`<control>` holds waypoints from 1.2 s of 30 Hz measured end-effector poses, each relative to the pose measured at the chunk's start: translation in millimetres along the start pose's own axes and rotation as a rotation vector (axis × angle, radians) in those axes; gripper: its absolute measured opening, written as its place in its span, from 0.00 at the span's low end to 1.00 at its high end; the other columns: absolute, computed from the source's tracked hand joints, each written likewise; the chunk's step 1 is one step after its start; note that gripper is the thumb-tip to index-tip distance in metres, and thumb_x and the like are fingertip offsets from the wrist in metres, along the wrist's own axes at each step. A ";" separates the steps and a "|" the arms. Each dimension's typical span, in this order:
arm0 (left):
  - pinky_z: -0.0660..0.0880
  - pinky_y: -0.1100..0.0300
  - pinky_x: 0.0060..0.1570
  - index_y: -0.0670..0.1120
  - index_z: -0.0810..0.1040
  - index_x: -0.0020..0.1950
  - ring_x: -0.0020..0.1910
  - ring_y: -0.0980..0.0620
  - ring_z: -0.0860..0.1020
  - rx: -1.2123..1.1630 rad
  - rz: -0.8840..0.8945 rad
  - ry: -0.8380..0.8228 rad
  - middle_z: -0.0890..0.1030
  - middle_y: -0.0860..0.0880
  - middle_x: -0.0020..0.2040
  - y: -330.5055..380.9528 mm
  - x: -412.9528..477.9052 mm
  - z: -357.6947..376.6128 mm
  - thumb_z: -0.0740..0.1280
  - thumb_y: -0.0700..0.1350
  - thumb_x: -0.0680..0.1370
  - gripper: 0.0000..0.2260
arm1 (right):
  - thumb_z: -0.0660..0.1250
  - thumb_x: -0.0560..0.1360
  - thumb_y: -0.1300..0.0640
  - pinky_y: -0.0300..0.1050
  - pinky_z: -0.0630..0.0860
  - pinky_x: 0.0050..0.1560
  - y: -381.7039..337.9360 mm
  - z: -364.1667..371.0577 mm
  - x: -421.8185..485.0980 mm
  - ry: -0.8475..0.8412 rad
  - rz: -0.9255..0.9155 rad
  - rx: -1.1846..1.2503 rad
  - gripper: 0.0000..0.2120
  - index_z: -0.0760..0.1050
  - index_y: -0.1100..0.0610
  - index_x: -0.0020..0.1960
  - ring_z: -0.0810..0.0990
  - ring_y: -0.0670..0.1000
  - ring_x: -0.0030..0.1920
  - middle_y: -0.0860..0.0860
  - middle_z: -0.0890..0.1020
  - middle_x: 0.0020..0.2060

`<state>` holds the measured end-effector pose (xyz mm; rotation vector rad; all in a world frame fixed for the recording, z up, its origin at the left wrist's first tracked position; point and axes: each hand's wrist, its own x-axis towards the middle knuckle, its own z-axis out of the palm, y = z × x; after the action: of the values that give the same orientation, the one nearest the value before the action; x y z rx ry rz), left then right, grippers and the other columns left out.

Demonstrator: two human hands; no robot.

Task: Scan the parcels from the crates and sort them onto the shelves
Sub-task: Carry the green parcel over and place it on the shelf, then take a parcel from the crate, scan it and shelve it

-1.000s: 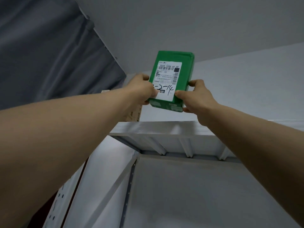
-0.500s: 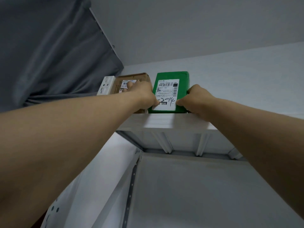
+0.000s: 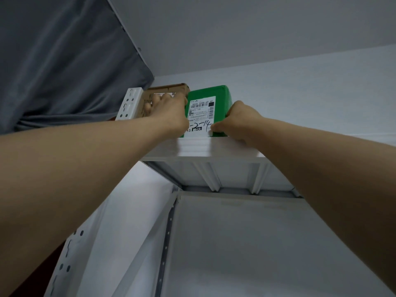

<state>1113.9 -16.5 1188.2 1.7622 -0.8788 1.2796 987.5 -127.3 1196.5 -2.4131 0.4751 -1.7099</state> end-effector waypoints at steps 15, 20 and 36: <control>0.72 0.42 0.66 0.53 0.71 0.68 0.66 0.42 0.71 -0.238 0.021 -0.157 0.73 0.46 0.66 94.6 -72.0 -15.8 0.71 0.46 0.73 0.24 | 0.65 0.77 0.47 0.49 0.75 0.52 46.9 -87.0 -89.3 0.271 -0.160 -0.087 0.18 0.73 0.54 0.63 0.77 0.52 0.52 0.49 0.79 0.52; 0.73 0.44 0.65 0.54 0.72 0.68 0.66 0.43 0.71 -0.245 0.023 -0.213 0.73 0.46 0.66 146.7 -113.1 -15.2 0.72 0.46 0.73 0.25 | 0.65 0.77 0.44 0.47 0.75 0.51 89.4 -130.9 -131.8 0.245 -0.148 -0.035 0.17 0.74 0.52 0.62 0.78 0.50 0.52 0.47 0.80 0.51; 0.69 0.56 0.54 0.47 0.72 0.72 0.59 0.48 0.73 -0.582 -0.046 -0.672 0.74 0.45 0.69 276.0 -362.4 -11.5 0.72 0.44 0.79 0.22 | 0.69 0.75 0.43 0.49 0.80 0.51 221.5 -215.9 -412.7 -0.184 0.387 -0.139 0.21 0.74 0.53 0.63 0.82 0.50 0.48 0.48 0.82 0.50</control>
<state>777.0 -101.8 893.5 1.7049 -1.3971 0.3051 622.7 -182.6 836.1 -2.3402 0.9854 -1.3202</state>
